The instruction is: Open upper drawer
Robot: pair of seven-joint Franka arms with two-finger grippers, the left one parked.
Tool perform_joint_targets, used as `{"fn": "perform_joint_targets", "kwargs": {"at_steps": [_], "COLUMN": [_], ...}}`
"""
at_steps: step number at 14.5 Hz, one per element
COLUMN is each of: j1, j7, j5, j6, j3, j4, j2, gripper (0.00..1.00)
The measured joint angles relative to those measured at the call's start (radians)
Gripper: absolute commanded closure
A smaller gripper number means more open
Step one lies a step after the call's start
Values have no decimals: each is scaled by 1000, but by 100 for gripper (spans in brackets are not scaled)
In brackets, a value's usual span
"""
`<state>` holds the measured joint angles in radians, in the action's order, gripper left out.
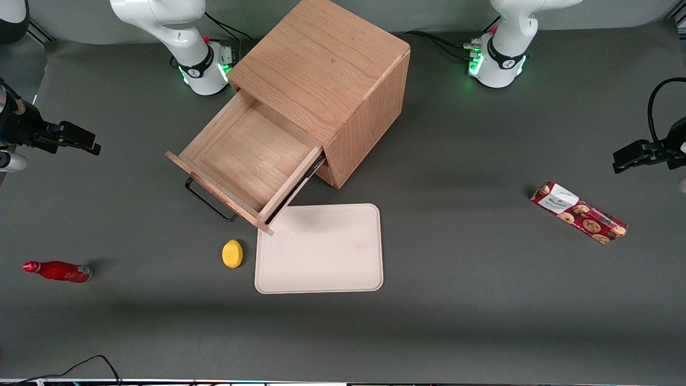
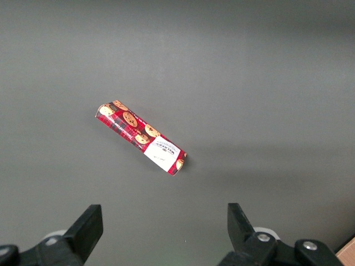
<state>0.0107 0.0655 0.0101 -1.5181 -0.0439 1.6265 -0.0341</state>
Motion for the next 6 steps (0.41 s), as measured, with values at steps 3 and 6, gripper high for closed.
{"fn": "perform_joint_targets", "kwargs": {"at_steps": [3,6], "j1": [-5,-19], "j7": [0,0], "j5": [-12,-13], "j6": [-30,-35], "j3": [-1,-1], "j4": [-6,-8], "j2": [4,11], "gripper": [0,0]}}
